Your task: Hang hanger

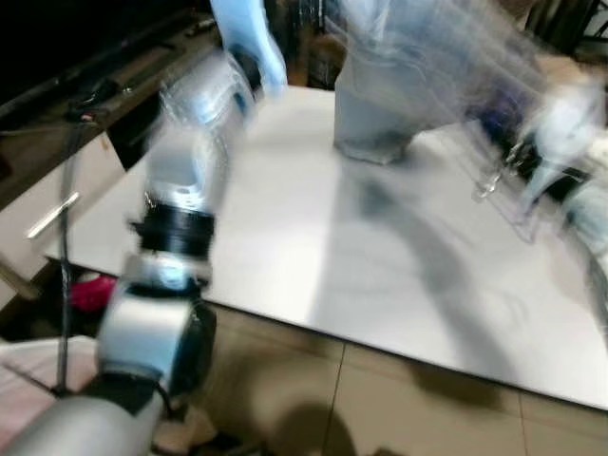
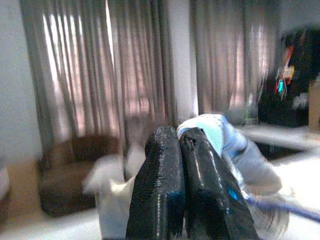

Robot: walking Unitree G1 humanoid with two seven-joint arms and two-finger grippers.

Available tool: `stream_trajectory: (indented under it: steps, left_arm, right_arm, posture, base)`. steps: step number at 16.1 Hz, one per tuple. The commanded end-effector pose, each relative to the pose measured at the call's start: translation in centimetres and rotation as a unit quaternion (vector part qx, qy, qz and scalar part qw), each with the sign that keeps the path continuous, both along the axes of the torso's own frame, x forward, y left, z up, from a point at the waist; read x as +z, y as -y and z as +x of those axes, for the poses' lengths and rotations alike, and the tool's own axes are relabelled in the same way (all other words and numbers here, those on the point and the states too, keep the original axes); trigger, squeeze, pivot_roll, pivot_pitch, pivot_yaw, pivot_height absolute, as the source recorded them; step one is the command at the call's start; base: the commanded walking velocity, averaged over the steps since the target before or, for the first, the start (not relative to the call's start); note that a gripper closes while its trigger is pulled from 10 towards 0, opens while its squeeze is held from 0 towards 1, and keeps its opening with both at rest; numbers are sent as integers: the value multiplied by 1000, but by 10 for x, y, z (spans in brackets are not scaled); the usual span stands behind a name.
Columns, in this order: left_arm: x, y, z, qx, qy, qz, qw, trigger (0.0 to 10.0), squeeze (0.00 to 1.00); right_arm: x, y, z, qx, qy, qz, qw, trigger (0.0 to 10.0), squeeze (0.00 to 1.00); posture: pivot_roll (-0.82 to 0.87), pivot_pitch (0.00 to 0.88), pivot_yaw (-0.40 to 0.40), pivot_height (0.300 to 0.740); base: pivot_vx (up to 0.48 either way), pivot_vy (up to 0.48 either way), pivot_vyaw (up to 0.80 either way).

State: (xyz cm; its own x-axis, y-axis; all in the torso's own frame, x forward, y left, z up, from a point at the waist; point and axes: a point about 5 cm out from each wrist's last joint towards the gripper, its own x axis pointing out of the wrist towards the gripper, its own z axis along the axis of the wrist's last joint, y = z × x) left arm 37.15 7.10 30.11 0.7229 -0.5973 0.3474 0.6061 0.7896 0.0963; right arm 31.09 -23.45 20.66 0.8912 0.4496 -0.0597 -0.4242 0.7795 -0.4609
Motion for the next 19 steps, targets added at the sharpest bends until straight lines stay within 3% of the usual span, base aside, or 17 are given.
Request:
stream_trajectory:
  steps: [1, 3, 5, 6, 8, 11, 12, 14, 15, 17, 18, 19]
  left_arm:
    - [-16, 6, 0, 8, -15, 34, 999, 10000, 0]
    - [-83, 1, -1, 57, -77, 124, 988, 10000, 0]
    - [-119, -18, 6, 123, -129, 178, 968, 10000, 0]
    - [-124, -24, 8, 142, -137, 188, 962, 10000, 0]
    - [-143, -52, 14, 178, -173, 250, 936, 10000, 0]
    - [-168, -82, 13, 217, -208, 302, 905, 10000, 0]
    - [-165, -85, 16, 225, -205, 295, 906, 10000, 0]
    - [-143, -84, 23, 223, -177, 257, 924, 10000, 0]
    - [-126, -80, 28, 214, -158, 224, 937, 10000, 0]
    - [-120, -79, 32, 216, -150, 239, 935, 10000, 0]
    - [-130, -80, 31, 212, -169, 248, 930, 10000, 0]
    - [-139, -81, 29, 206, -190, 246, 928, 10000, 75]
  right_arm:
    - [7, -16, -12, 64, 5, -8, 998, 10000, 0]
    - [-21, -38, -60, 167, -86, -21, 982, 10000, 0]
    - [-25, -45, -83, 204, -119, -17, 972, 10000, 0]
    - [-24, -46, -88, 211, -128, -16, 969, 10000, 0]
    - [-22, -47, -114, 255, -181, -29, 949, 10000, 0]
    - [-22, -37, -127, 262, -227, -63, 936, 10000, 0]
    - [-24, -32, -125, 243, -234, -80, 938, 10000, 0]
    - [-29, -20, -111, 171, -227, -106, 953, 10000, 0]
    - [-28, -18, -107, 158, -226, -98, 956, 10000, 0]
    - [-20, -28, -117, 213, -229, -74, 947, 10000, 0]
    - [-16, -27, -121, 227, -231, -67, 944, 10000, 0]
    - [-11, -25, -123, 231, -230, -60, 943, 10000, 0]
  posture:
    - [28, 0, 32, 740]
    - [22, 0, 39, 740]
    - [6, 2, 51, 740]
    - [6, 2, 51, 740]
    - [11, 2, 51, 740]
    - [10, 2, 48, 740]
    - [4, 4, 51, 740]
    - [4, 5, 50, 740]
    - [12, 4, 45, 740]
    - [15, 3, 43, 740]
    - [15, 3, 43, 740]
    - [11, 0, 51, 740]
  base:
    - [0, 0, 0]
    - [0, 0, 0]
    - [0, 0, 0]
    - [0, 0, 0]
    - [0, 0, 0]
    - [0, 0, 0]
    - [0, 0, 0]
    - [0, 0, 0]
    - [0, 0, 0]
    - [0, 0, 0]
    - [0, 0, 0]
    - [0, 0, 0]
